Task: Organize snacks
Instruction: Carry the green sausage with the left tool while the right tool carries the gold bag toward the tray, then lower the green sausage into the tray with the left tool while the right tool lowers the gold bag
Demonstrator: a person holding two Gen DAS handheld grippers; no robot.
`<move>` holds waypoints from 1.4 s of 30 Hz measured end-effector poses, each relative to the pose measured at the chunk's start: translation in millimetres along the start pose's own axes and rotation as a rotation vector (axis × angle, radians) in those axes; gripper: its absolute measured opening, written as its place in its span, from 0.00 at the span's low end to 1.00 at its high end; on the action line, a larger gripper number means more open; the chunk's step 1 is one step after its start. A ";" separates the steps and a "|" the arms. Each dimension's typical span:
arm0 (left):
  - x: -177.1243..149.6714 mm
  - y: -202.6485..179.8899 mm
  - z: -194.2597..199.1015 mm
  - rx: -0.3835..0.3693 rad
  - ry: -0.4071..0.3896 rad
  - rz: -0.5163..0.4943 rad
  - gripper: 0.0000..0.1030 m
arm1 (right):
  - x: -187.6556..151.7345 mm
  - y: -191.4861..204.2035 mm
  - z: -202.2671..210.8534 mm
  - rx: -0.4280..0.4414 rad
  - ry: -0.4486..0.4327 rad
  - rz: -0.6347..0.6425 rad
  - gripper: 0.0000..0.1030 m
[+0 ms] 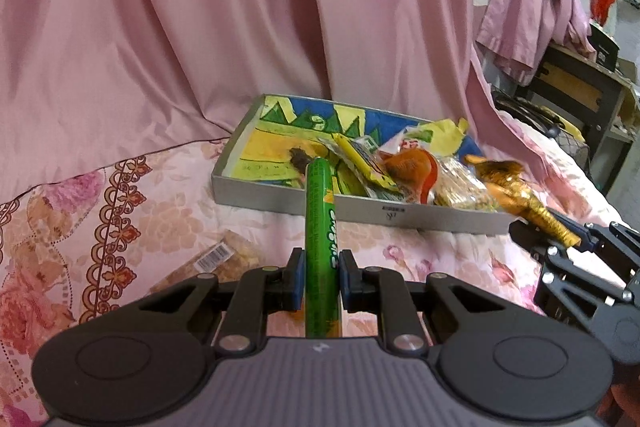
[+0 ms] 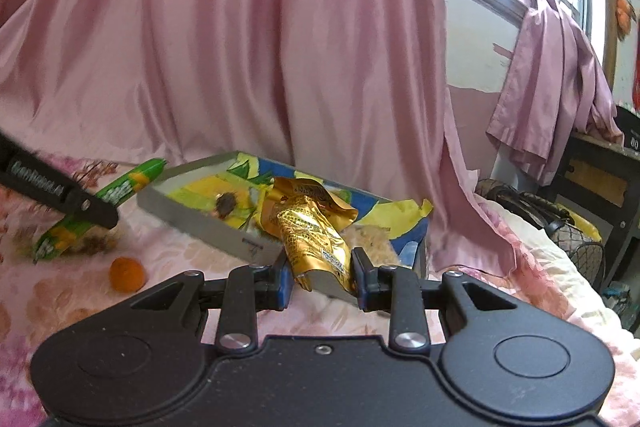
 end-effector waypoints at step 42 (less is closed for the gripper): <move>111.6 -2.1 -143.4 0.099 -0.052 0.077 0.19 | 18.6 -59.1 -147.5 0.084 -0.036 -0.295 0.31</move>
Point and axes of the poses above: each gripper's, at about its wrist camera, not at the fingertips, and z roughly against the way its jaws point, y to its left, x to its top, the point moved 10 cm from there along -z, roughly the way its jaws point, and after that the axes turned 2 degrees about z, right-handed, at the moved point
